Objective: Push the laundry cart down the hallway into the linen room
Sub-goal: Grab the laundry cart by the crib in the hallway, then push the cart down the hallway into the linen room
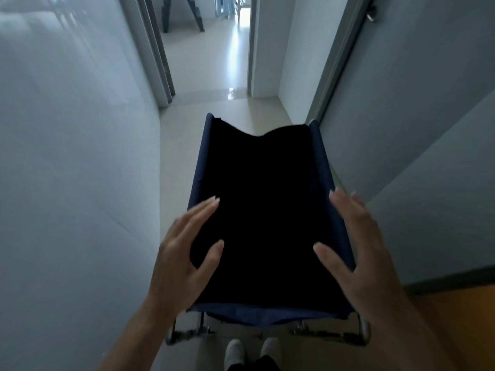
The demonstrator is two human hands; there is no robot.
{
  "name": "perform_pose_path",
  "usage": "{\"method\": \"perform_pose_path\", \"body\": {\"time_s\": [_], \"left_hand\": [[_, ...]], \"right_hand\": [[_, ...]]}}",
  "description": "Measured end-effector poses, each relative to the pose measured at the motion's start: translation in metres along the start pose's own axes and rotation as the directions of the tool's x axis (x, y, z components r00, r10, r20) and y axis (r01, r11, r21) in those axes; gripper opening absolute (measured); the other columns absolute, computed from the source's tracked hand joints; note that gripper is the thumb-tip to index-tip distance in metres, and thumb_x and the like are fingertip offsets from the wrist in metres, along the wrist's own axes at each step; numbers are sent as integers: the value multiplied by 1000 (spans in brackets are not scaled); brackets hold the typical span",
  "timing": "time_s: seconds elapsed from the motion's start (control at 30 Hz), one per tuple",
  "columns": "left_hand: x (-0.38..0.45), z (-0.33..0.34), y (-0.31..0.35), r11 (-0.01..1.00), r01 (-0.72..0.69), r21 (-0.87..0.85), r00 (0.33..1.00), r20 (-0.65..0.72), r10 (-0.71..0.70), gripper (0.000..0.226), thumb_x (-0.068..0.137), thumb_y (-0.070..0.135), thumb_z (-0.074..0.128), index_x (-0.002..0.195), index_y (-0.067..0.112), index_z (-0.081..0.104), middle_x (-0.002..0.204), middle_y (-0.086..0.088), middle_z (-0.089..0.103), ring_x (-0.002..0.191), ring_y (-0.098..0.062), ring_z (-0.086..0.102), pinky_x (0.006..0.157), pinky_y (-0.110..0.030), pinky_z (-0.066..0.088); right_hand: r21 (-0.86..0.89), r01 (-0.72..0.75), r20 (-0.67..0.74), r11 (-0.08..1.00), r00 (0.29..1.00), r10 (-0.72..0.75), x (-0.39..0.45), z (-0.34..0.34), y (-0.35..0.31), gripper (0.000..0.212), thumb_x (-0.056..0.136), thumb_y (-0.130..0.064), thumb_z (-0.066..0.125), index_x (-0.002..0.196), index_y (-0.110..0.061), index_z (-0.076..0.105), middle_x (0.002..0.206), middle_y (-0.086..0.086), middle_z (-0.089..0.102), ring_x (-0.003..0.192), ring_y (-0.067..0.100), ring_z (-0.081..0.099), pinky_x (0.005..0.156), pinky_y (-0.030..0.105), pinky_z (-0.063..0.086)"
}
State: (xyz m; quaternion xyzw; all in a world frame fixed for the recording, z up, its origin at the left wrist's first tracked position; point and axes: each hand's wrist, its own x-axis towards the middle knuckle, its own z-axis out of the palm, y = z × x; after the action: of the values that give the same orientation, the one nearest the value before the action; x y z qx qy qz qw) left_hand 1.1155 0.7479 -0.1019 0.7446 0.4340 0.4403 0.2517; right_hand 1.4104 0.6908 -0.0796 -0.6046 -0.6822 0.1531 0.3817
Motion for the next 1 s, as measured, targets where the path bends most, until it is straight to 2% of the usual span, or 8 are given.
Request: {"method": "perform_pose_path", "body": {"time_s": [0.13,0.27,0.47,0.63,0.73,0.83,0.9,1.0], "left_hand": [[-17,22,-55,948,110,298,985,96,-144,60,90,39,54,145,16,53,154,-3,49,144,-27,46,113,-48,43],[-49,39,-115,821,-43,570,937,308,-165,64,87,40,53,146,18,53,160,-8,42,150,-31,36,114,-56,39],[-84,53,-171,734,-19,679,891,344,-295,67,87,41,49,151,21,46,166,-14,28,155,-36,25,120,-56,31],[-95,62,-185,727,-27,686,871,373,-320,69,87,41,48,154,23,41,167,-14,25,156,-36,21,121,-54,29],[-95,63,-187,726,-3,688,870,360,-338,70,88,40,47,155,23,38,169,-14,21,157,-34,18,123,-51,26],[-100,62,-188,723,12,691,870,349,-348,71,88,41,48,156,24,36,170,-13,18,158,-33,15,123,-52,27],[-102,62,-189,718,22,696,867,344,-361,72,88,43,49,156,26,35,170,-12,15,158,-32,14,121,-53,30],[-101,64,-191,701,30,713,861,338,-380,72,88,48,48,156,28,35,171,-12,13,158,-32,14,119,-53,34]], "right_hand": [[-243,-65,38,968,996,77,-12,21,47,67,97,-44,59,158,-24,38,169,0,30,162,27,18,129,20,9],[-415,-149,130,897,967,221,-41,42,107,76,88,-16,83,154,-10,48,165,7,31,157,40,23,119,47,27],[-554,-178,227,814,908,353,-81,71,183,86,72,-5,93,149,-2,53,160,30,42,146,57,40,107,72,45],[-618,-176,242,766,885,398,-102,85,216,88,72,-6,91,150,-2,52,160,33,40,141,61,44,98,71,50],[-631,-154,232,761,898,374,-109,87,228,70,90,-25,61,156,-7,46,167,28,32,148,52,37,103,67,49],[-629,-155,233,762,897,375,-112,89,233,72,92,-38,41,160,-13,39,171,26,25,152,47,30,107,62,45],[-630,-190,224,753,884,410,-113,90,234,73,91,-37,44,160,-13,39,172,24,23,153,47,29,107,60,45],[-627,-204,212,752,884,416,-109,90,237,82,82,-22,71,159,-9,42,172,25,23,152,46,31,93,59,55]]}}
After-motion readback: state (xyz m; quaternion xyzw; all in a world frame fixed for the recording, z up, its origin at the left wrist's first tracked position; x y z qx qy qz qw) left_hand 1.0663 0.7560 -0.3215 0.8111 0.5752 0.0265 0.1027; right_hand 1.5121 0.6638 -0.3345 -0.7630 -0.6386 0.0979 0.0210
